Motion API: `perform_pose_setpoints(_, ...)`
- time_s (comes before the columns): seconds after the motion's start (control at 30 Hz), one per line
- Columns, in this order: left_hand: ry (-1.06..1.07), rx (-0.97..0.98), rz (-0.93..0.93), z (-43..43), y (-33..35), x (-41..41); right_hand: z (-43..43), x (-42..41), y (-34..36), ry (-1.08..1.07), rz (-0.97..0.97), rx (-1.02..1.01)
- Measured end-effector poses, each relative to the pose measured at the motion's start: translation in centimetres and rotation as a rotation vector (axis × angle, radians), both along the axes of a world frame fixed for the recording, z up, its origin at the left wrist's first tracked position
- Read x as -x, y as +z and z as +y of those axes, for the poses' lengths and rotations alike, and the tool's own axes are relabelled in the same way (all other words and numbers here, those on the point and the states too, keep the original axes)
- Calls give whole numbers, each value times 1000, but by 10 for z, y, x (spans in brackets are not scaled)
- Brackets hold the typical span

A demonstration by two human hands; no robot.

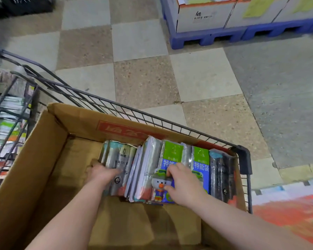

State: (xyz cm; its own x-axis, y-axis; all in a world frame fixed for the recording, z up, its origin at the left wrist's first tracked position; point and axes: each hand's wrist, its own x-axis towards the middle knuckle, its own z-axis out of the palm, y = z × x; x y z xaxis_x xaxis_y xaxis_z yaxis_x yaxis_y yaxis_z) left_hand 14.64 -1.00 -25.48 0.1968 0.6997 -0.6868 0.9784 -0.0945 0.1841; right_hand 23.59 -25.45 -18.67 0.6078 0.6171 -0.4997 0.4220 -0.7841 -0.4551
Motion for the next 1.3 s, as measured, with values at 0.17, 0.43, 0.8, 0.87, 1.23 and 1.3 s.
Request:
perform_pose_setpoints(0.17, -3, -40, 23, -3, 11, 2, 2, -4, 2, 14, 4, 16)
perform_pose_setpoints(0.43, 112, 37, -146, -17, 23, 9, 4, 0, 5, -19, -20, 83)
perform_pose_setpoints(0.8, 207, 306, -514, -2, 103, 44, 35, 40, 42, -283, 43, 59)
perform_pose_setpoints(0.87, 229, 421, -598, -6, 121, 48, 43, 51, 59, -343, 79, -10)
perform_pose_setpoints(1.23, -71, 1003, -762, -37, 218, 53, 26, 89, 131, -1040, 646, -623)
perform_pose_setpoints(1.3, -158, 1055, -723, -49, 228, 51, 12, 98, 144, -1088, 619, -704)
